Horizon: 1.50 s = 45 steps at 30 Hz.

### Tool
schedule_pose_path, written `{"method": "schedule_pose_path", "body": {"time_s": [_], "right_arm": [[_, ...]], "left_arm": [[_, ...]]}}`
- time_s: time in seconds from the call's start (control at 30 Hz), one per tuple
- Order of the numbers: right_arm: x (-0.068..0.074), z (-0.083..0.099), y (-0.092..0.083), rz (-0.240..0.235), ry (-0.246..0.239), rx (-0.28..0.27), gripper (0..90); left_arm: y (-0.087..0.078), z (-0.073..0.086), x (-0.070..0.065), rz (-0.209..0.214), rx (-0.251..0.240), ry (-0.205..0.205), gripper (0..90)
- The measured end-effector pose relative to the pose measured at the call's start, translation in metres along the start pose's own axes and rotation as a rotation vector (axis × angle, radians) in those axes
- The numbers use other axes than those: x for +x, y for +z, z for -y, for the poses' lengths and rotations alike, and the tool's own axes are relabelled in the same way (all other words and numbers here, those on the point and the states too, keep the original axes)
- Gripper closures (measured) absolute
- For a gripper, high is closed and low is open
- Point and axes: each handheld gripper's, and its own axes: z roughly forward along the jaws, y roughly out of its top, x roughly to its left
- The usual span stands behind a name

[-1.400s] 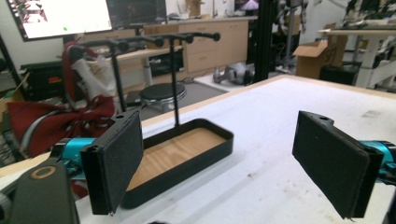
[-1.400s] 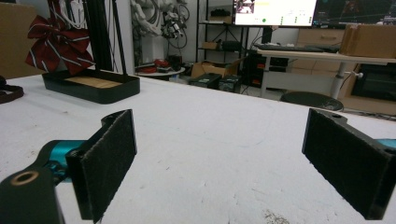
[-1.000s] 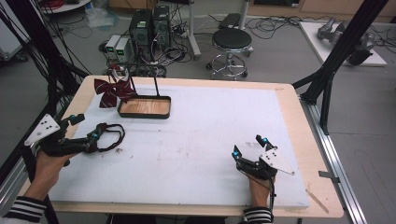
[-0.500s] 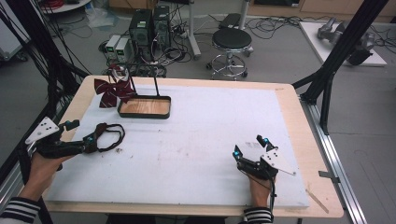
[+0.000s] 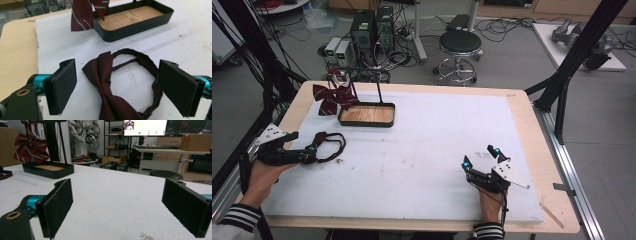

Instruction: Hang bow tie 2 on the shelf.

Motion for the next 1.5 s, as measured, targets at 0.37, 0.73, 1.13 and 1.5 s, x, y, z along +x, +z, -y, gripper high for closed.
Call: {"method": "schedule_pose_path", "body": {"time_s": [0.37,0.73,1.13,1.5], "right_arm": [[0.0,0.0,0.0,0.001,0.001,-0.002,9.3],[0.0,0.0,0.0,0.002,0.002,-0.002,9.3],[0.0,0.0,0.0,0.003,0.007,-0.001,9.3],[0.0,0.0,0.0,0.001,0.01,-0.002,9.3]], "left_arm": [[0.013,0.005,0.003,-0.018,0.102,-0.014,17.0],[0.021,0.011,0.005,-0.041,0.191,-0.037,17.9],[0.028,0.014,0.006,-0.038,0.268,-0.07,27.5],[0.033,0.015,0.004,-0.013,0.297,-0.084,47.2]]}}
